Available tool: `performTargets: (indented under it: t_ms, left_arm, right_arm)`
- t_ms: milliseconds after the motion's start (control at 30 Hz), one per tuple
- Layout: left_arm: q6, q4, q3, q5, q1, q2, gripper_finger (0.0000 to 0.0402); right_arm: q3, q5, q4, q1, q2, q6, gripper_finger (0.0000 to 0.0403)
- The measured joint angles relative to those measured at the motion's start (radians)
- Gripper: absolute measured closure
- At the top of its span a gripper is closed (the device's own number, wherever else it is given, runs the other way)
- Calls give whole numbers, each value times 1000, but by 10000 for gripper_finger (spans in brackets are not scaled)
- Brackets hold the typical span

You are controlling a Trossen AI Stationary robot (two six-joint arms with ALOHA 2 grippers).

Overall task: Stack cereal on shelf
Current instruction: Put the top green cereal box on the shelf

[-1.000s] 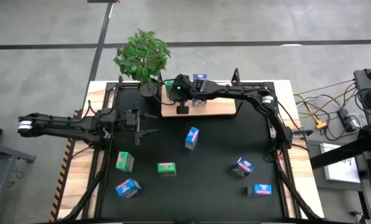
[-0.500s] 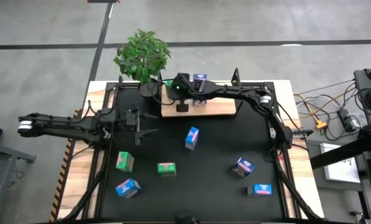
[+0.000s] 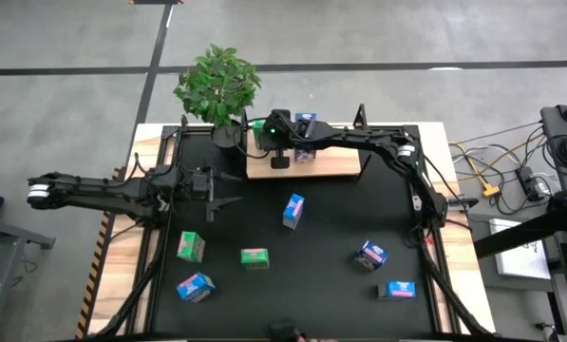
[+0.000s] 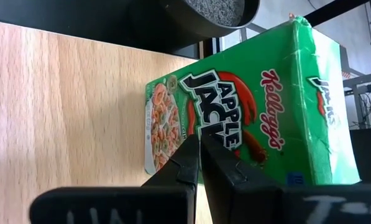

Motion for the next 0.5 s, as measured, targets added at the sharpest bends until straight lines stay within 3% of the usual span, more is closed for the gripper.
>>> performTargets:
  t_ms: [500]
  left_arm:
    - [0,-1,0,0,0,0,171]
  right_arm:
    - [0,-8,-55,34,-37,29,394]
